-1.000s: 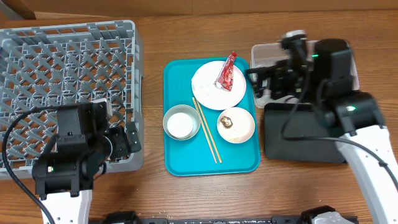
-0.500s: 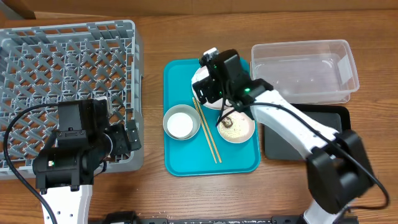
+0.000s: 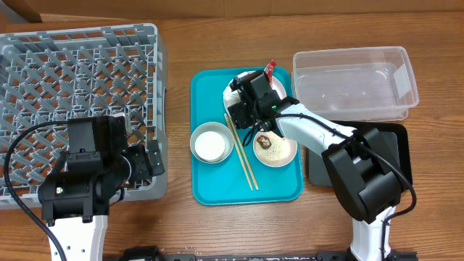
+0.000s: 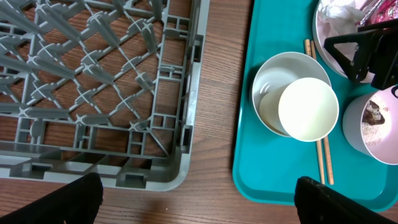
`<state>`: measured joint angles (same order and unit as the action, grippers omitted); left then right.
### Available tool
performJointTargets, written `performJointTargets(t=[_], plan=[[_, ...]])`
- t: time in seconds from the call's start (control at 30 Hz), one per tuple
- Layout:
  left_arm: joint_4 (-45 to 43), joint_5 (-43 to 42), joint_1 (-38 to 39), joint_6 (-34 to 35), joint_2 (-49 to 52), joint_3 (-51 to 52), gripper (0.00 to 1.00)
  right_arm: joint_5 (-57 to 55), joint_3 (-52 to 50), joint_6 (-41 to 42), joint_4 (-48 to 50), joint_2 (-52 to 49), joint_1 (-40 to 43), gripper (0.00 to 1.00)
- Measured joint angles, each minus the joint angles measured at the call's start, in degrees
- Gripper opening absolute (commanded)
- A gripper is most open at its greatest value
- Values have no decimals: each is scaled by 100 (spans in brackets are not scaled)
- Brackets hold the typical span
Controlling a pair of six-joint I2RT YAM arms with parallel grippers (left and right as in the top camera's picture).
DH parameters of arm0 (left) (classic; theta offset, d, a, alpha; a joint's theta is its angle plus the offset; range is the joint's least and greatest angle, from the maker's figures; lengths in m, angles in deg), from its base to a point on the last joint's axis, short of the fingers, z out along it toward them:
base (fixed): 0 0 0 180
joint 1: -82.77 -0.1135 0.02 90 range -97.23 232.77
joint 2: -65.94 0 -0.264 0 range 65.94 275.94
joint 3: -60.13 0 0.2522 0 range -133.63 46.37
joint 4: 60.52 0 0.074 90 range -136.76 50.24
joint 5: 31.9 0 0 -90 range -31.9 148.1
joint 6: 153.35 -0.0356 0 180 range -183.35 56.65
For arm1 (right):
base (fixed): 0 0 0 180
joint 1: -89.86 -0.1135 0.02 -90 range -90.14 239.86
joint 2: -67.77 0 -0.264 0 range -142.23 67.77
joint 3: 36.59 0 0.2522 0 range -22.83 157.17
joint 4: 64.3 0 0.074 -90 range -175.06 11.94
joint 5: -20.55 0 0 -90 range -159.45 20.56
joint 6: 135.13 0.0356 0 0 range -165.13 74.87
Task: Sort waste into correct bins and load items into the dishwasher
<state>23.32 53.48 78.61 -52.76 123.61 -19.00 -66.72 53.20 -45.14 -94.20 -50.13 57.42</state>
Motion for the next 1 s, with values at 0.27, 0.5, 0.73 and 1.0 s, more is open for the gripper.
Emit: performJointTargets(t=[0.27,0.5,0.73,1.0], plan=[[4,0,0,0,0,0,100,-9,7,133,-129,0,0,4],[7,2,-2,0,0,-4,100,0,0,260,-409,848,83,4],[7,17,0,0,0,-4,100,-243,114,280,-1246,2774,879,4],[4,17,0,0,0,-4,100,-859,98,540,-2308,2457,1934,27]])
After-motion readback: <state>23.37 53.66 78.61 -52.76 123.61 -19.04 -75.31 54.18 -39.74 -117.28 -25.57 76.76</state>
